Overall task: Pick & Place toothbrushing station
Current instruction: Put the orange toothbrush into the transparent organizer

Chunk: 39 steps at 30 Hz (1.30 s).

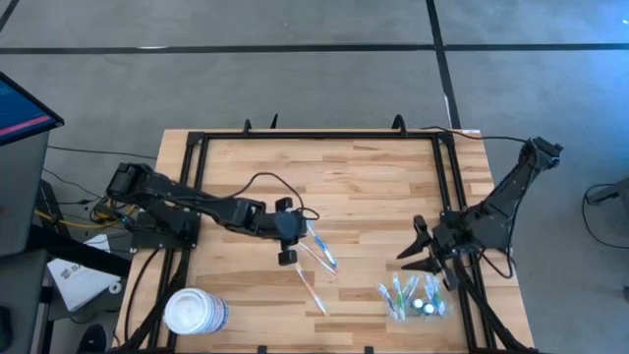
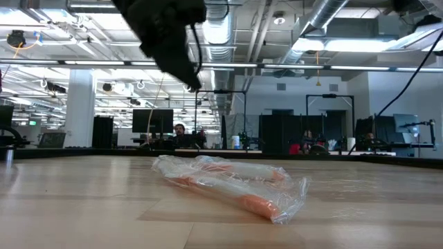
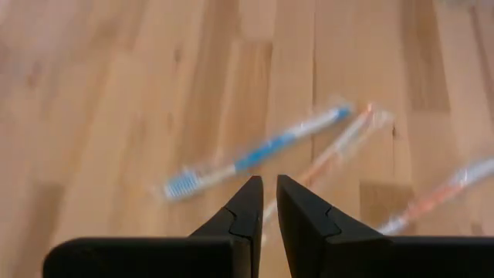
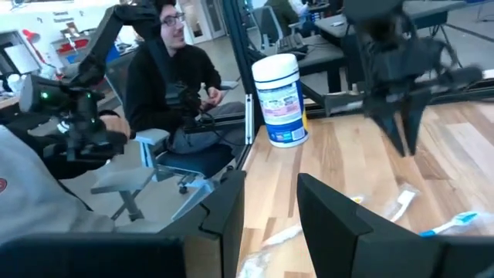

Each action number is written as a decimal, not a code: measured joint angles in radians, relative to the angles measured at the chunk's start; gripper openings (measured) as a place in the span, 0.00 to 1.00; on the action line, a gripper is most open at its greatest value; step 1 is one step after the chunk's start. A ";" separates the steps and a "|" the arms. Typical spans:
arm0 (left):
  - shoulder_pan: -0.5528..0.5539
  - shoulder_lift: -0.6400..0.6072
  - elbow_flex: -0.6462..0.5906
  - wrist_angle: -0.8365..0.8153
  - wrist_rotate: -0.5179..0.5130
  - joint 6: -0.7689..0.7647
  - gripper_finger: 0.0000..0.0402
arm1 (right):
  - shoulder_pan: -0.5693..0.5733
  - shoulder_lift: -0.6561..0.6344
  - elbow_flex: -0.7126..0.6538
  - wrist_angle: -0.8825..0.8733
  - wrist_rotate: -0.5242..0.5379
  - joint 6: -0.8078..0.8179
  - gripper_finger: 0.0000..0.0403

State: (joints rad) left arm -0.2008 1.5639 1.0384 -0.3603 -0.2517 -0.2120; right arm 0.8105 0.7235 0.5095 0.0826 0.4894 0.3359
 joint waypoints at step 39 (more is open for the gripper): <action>-0.002 -0.009 -0.372 0.230 -0.003 -0.220 0.34 | -0.127 0.002 0.114 -0.220 -0.070 -0.005 0.28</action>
State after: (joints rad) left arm -0.2024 1.5547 0.6666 -0.1299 -0.2546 -0.4322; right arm 0.6834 0.7258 0.6235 -0.1377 0.4189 0.3305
